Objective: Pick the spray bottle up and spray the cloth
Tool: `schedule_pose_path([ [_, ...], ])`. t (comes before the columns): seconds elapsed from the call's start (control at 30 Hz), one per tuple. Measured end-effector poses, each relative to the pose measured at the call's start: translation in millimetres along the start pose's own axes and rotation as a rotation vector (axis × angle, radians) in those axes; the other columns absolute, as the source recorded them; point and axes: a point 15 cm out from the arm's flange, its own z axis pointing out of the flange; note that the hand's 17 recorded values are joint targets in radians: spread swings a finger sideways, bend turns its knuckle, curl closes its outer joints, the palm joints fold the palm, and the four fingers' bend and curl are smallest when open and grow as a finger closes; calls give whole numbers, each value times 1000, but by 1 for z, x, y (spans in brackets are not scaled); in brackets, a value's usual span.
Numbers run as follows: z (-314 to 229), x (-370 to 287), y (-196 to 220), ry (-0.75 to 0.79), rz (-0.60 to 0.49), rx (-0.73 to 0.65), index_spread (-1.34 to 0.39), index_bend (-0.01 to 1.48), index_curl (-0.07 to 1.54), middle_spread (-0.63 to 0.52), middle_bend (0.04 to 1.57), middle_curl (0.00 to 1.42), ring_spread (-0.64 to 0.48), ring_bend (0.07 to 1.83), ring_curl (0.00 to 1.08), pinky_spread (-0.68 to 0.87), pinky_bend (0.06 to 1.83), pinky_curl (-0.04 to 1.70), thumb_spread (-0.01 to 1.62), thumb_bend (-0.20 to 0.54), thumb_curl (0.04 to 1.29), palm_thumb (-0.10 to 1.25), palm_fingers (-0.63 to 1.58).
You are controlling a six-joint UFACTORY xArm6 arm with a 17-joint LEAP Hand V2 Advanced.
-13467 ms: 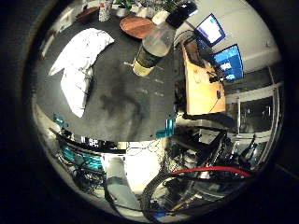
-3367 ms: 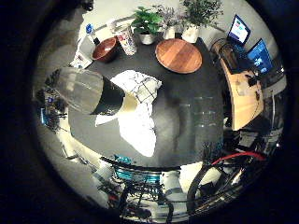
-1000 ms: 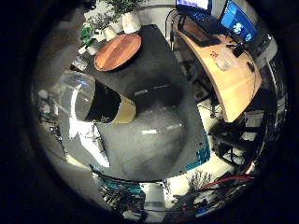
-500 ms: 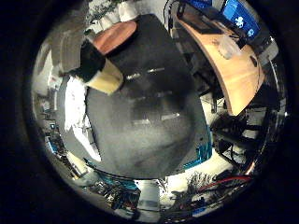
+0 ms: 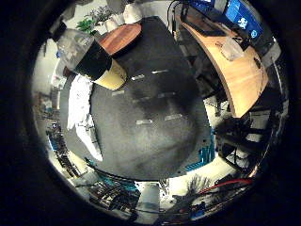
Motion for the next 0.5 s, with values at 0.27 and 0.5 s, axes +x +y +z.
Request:
schedule_pose_path([
  [0.27,4,-5,21,-23,-8,3,-342,158,353,64,194,399,161,326,308,402,347,465,1095,-22,313,656,159],
  [0.5,6,15,47,-20,27,1,-297,147,297,77,194,369,161,329,293,393,379,412,1094,-22,307,645,141],
])
